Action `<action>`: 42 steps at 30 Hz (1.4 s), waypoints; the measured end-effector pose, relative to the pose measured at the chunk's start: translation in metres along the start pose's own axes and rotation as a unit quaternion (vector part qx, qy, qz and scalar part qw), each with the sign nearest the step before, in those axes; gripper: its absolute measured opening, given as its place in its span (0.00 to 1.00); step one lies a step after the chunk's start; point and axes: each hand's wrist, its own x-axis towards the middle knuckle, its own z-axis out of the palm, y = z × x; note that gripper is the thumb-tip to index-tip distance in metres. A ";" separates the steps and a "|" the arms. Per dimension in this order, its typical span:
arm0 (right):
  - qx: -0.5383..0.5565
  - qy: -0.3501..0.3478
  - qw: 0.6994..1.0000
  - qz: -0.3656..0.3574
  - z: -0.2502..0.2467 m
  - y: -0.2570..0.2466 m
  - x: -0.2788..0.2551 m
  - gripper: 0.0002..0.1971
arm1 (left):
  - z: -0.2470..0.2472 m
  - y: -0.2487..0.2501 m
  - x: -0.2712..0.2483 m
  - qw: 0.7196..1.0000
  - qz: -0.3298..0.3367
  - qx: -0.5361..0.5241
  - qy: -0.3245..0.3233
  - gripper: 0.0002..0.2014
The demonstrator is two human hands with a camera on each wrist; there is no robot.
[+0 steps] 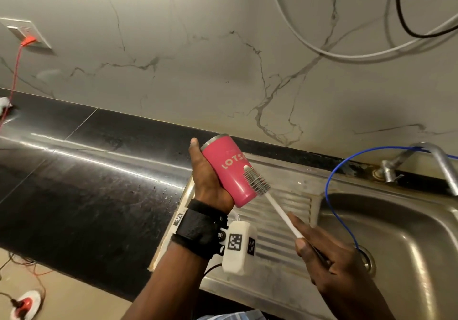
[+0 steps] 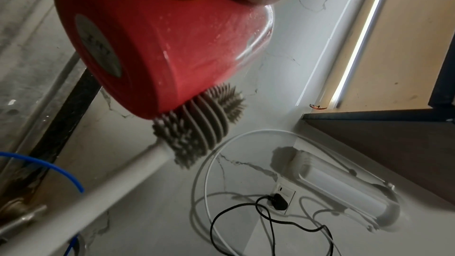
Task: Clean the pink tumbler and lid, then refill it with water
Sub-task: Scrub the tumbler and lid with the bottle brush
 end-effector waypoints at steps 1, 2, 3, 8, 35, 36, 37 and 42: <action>-0.001 0.000 1.000 -0.001 0.001 -0.001 0.000 0.25 | 0.000 -0.001 0.000 1.000 -0.004 0.004 -0.009 0.44; -0.002 0.000 1.000 -0.003 0.002 -0.003 0.001 0.25 | 0.000 -0.004 0.000 1.000 -0.011 0.008 -0.018 0.45; 0.001 0.004 1.000 -0.005 0.003 -0.005 0.003 0.25 | 0.002 -0.007 -0.002 0.999 -0.021 0.013 -0.028 0.46; 0.017 0.035 0.999 -0.014 0.009 -0.012 0.014 0.24 | 0.008 -0.017 -0.011 0.995 -0.009 0.040 -0.091 0.38; -0.037 -0.004 0.999 -0.024 0.018 -0.018 0.010 0.29 | -0.008 -0.012 0.016 0.998 0.040 0.052 0.024 0.59; -0.037 0.001 0.999 -0.028 0.019 -0.019 0.013 0.29 | -0.007 -0.016 0.014 0.997 0.040 0.060 0.026 0.60; -0.037 0.008 0.999 -0.034 0.020 -0.021 0.018 0.29 | -0.006 -0.022 0.011 0.997 0.036 0.070 0.023 0.60; -0.052 0.034 0.997 -0.038 0.020 -0.026 0.039 0.29 | 0.002 -0.035 0.001 0.996 0.041 0.074 -0.024 0.51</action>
